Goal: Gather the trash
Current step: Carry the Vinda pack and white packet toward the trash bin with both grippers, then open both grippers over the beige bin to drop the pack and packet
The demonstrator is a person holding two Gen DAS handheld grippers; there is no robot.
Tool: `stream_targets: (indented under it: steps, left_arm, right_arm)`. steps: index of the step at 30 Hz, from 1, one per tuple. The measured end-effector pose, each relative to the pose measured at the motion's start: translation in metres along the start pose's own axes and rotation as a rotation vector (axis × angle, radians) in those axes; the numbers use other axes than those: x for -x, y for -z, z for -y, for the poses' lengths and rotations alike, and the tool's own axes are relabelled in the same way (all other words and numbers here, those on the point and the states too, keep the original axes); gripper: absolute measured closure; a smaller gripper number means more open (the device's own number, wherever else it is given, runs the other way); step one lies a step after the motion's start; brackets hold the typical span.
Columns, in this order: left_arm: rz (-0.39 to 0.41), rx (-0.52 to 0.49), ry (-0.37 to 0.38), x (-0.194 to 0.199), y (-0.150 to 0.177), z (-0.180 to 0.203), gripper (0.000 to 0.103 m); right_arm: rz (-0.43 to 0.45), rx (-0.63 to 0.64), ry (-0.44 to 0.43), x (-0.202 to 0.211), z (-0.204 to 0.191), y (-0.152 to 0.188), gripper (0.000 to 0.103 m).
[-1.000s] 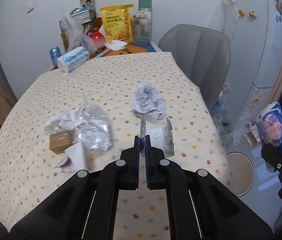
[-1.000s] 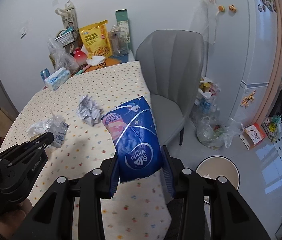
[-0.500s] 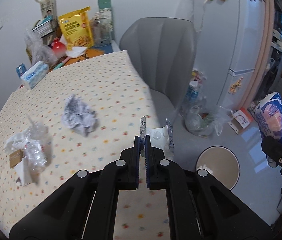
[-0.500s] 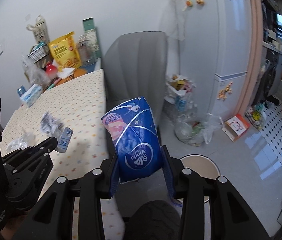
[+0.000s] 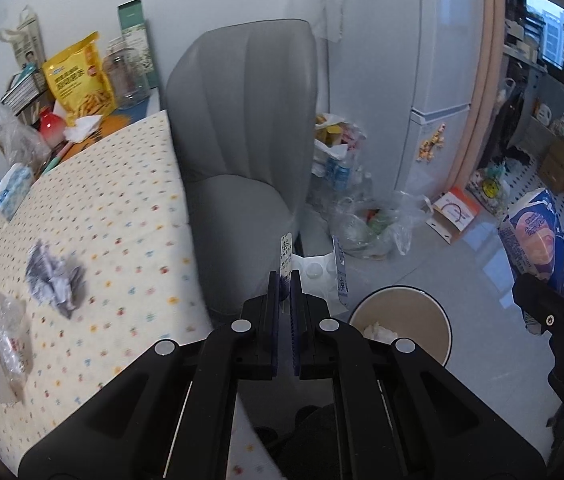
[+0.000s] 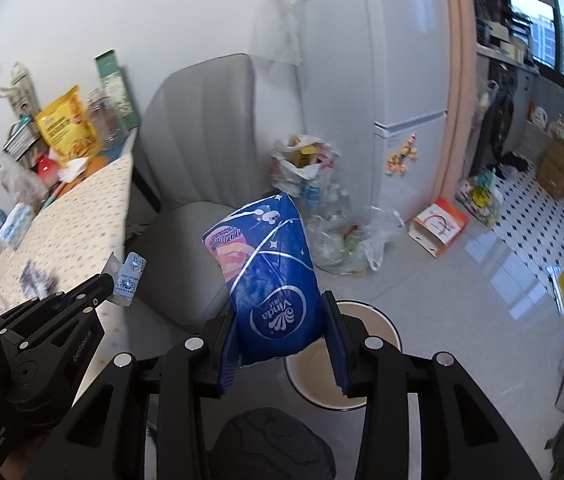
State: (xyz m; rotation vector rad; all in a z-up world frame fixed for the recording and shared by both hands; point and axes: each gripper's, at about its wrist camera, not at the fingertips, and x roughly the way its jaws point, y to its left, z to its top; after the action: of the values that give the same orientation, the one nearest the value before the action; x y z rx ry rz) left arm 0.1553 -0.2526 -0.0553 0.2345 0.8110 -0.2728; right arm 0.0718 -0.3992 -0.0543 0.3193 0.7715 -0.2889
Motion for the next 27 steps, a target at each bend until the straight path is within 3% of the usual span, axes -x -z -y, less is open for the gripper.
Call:
stream_targets:
  steps: [9, 11, 13, 14, 27]
  left_arm:
    - [-0.045, -0.065, 0.014, -0.035, -0.018, 0.042, 0.097]
    - [-0.053, -0.079, 0.016, -0.042, -0.020, 0.051, 0.097]
    - [-0.062, -0.089, 0.017, -0.048, -0.021, 0.058, 0.097]
    - [-0.068, -0.096, 0.018, -0.051, -0.021, 0.063, 0.097]
    - [-0.119, -0.214, 0.086, -0.071, -0.010, 0.139, 0.097]
  right_arm:
    - [-0.044, -0.071, 0.030, -0.040, 0.047, -0.012, 0.064]
    - [-0.052, -0.074, 0.030, -0.050, 0.054, -0.012, 0.058]
    - [-0.041, -0.074, 0.052, -0.056, 0.060, -0.012, 0.038]
    - [-0.038, -0.083, 0.052, -0.059, 0.065, -0.012, 0.035]
    - [-0.064, -0.218, 0.152, -0.059, 0.143, 0.009, 0.035]
